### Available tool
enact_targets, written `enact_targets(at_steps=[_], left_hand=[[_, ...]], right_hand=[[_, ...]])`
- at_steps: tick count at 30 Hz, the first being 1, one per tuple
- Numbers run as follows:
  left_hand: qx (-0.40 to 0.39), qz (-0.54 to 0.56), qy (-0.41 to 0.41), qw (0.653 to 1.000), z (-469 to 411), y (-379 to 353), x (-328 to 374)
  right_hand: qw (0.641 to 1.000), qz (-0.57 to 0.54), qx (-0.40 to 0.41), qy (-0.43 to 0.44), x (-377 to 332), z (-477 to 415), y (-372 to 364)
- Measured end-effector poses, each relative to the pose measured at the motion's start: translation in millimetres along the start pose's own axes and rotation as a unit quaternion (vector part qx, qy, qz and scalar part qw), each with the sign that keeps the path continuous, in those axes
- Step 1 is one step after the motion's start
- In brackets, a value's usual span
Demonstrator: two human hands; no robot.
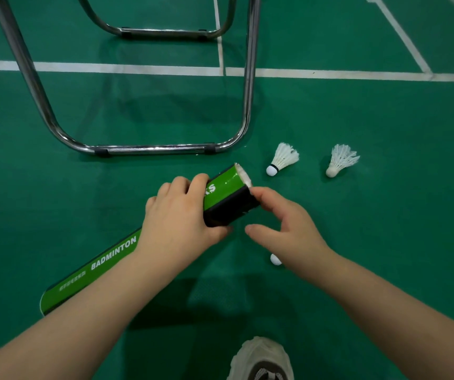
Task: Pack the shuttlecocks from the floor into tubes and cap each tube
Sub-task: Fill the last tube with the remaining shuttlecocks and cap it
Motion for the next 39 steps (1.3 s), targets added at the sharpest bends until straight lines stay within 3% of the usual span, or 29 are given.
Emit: enact_targets(at_steps=[4, 8, 10, 13, 15, 18, 20, 22, 25, 29, 34, 39], left_hand=[[-0.013, -0.012, -0.047, 0.999, 4, -9, 12], [-0.032, -0.022, -0.100, 0.994, 15, -22, 27], [-0.037, -0.021, -0.106, 0.994, 21, -29, 29], [-0.044, -0.019, -0.103, 0.994, 25, -36, 33], [-0.056, -0.012, -0.090, 0.994, 25, -42, 35], [-0.060, -0.010, -0.077, 0.995, 20, -46, 38], [-0.066, -0.007, -0.071, 0.995, 17, -51, 39], [-0.073, -0.013, -0.071, 0.995, 18, -57, 40], [-0.090, -0.031, -0.070, 0.993, 22, -67, 40], [-0.107, -0.048, -0.067, 0.991, 29, -75, 39], [-0.106, -0.056, -0.067, 0.990, 33, -74, 38], [-0.107, -0.064, -0.072, 0.990, 36, -74, 39]], right_hand=[[0.983, -0.062, -0.165, -0.051, 7, -4, -10], [0.936, 0.011, -0.333, -0.116, 24, 4, -23], [0.915, 0.045, -0.384, -0.120, 32, 9, -30], [0.900, -0.003, -0.415, -0.136, 40, 17, -35], [0.922, -0.070, -0.352, -0.144, 44, 14, -29], [0.964, -0.189, -0.121, -0.146, 63, -2, 9], [0.967, -0.207, 0.011, -0.145, 80, -2, 46], [0.960, -0.206, 0.079, -0.175, 106, 4, 72], [0.948, -0.143, 0.123, -0.256, 154, 18, 88], [0.932, 0.041, 0.136, -0.334, 206, 35, 88], [0.921, 0.155, 0.078, -0.348, 216, 29, 59], [0.913, 0.195, 0.098, -0.343, 214, 8, 56]])
Point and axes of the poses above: each hand's wrist, its own z-axis away from the middle knuckle, its own y-axis out of the back of the hand, x = y × z, the point moved 9 cm from there along -z, towards the middle knuckle, and after that the axes turned 8 degrees about x, right-handed, at the moved point
